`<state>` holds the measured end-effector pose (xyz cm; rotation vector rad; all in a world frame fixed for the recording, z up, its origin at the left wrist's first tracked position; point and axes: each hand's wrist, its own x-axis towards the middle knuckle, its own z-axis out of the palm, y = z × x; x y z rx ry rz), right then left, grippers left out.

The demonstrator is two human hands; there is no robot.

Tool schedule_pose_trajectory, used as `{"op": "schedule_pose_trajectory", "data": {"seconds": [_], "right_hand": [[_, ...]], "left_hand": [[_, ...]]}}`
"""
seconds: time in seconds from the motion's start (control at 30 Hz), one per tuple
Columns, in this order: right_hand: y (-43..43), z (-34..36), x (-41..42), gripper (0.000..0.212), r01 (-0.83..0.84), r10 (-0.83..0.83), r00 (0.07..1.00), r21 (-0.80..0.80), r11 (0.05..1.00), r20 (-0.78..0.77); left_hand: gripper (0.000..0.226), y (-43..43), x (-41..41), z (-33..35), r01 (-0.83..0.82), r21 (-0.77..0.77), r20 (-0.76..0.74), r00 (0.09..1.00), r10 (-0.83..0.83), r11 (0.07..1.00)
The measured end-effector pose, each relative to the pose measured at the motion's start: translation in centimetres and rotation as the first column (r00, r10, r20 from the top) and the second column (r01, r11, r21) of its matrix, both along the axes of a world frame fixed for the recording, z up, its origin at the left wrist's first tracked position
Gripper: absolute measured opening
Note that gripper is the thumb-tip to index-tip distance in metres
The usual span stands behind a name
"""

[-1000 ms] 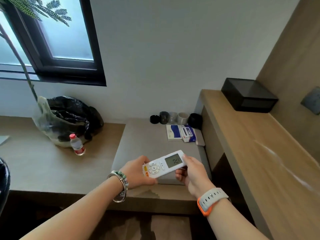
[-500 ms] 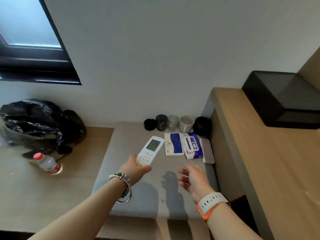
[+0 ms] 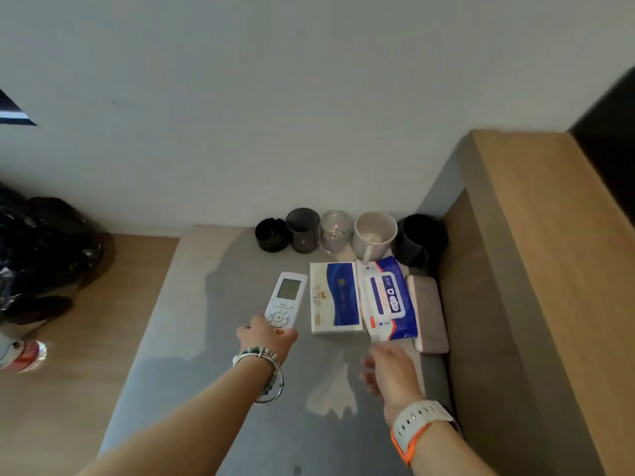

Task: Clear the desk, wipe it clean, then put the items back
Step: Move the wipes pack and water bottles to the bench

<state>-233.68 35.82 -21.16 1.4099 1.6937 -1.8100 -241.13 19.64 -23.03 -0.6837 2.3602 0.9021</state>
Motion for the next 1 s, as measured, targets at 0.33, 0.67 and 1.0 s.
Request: {"op": "schedule_pose_trajectory", "data": {"seconds": [0.33, 0.67, 1.0], "right_hand": [[1.6, -5.2, -3.8, 0.009, -0.017, 0.017, 1.0, 0.001, 1.0, 0.025], [2.8, -7.3, -4.9, 0.009, -0.1, 0.095, 0.995, 0.143, 0.985, 0.041], [3.3, 2.6, -6.6, 0.024, -0.433, 0.487, 0.872, 0.546, 0.717, 0.052]], "left_hand": [[0.056, 3.5, -4.8, -6.4, -0.103, -0.078, 0.067, 0.992, 0.108, 0.992], [0.059, 4.2, -5.5, -7.5, 0.085, -0.159, 0.082, 0.994, -0.073, 0.984], [0.04, 5.0, -6.9, 4.3, 0.732, -0.37, -0.166, 0.553, -0.816, 0.572]]}}
